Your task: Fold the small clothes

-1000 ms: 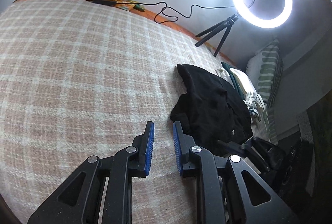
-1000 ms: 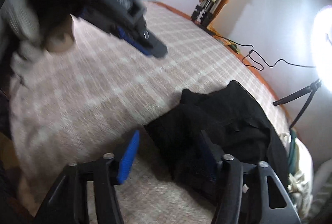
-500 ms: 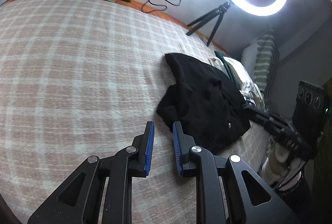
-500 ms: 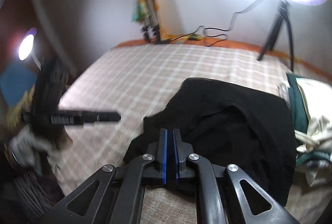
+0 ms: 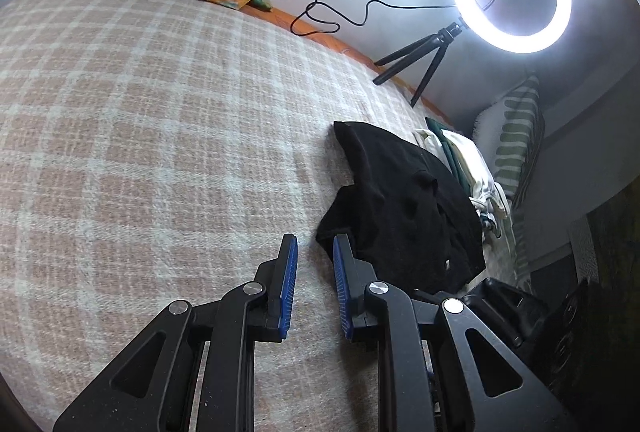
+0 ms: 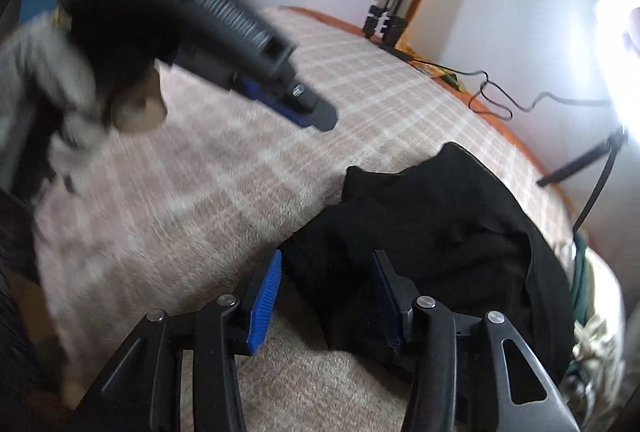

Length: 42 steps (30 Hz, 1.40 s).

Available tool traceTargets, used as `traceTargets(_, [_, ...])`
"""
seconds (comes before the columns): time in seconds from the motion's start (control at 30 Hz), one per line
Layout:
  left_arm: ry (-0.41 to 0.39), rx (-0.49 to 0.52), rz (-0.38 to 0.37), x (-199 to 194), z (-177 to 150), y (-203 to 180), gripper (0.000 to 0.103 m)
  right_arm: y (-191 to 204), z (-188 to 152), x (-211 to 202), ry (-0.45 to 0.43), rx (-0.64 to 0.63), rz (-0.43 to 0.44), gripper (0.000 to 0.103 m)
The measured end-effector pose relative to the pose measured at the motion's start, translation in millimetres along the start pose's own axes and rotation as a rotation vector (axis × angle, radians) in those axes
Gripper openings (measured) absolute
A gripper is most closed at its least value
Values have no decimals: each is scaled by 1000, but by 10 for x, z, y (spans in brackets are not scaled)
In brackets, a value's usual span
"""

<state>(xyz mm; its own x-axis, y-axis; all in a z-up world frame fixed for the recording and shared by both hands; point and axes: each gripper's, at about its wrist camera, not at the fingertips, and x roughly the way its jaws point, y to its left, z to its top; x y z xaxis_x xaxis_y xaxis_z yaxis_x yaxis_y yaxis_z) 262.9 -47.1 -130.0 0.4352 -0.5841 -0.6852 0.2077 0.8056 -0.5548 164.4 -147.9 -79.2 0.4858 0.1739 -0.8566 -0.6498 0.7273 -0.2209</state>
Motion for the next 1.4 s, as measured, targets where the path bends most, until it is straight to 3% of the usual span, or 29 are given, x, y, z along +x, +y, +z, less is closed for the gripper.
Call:
traceTargets(0.1, [2, -2, 0, -9, -4, 12, 17, 117, 2, 58, 8, -67, -77, 48])
traceTargets(0.17, [1, 1, 1, -17, -3, 12, 17, 116, 0, 84, 20, -79, -104, 39])
traceTargets(0.2, [0, 1, -2, -22, -4, 9, 17, 67, -5, 85, 24, -58, -92, 21])
traceTargets(0.23, [1, 3, -5, -28, -6, 4, 17, 7, -7, 70, 24, -33, -72, 15])
traceTargets(0.33, [4, 18, -14, -31, -20, -30, 17, -274, -10, -48, -10, 93, 15, 7])
traceTargets(0.57, [33, 51, -41, 90, -41, -154, 17, -1111, -129, -341, -117, 463, 168, 4])
traceTargets(0.7, [57, 90, -56, 196, -61, -271, 17, -1368, -171, -469, -162, 573, 164, 4])
traceTargets(0.77, [72, 120, -44, 262, -70, -343, 21, -1453, -188, -529, -185, 609, 151, 4])
traceTargets(0.83, [74, 144, -14, 302, -65, -384, 35, -1484, -198, -585, -199, 625, 133, 4])
traceTargets(1.07, [78, 119, 106, 454, 6, -327, 45, -1607, -254, -729, -236, 673, 78, 4])
traceTargets(1.17, [63, 89, 81, 481, 19, -302, 45, -1630, -272, -756, -240, 683, 75, 4])
traceTargets(1.27, [58, 131, 43, 549, 14, -394, 40, -1621, -242, -746, -241, 670, 71, 4])
traceTargets(1.33, [60, 152, 8, 590, -4, -448, 10, -1599, -227, -750, -245, 663, 72, 4])
traceTargets(1.4, [43, 161, -21, 593, -12, -511, 6, -1584, -214, -755, -247, 653, 71, 4])
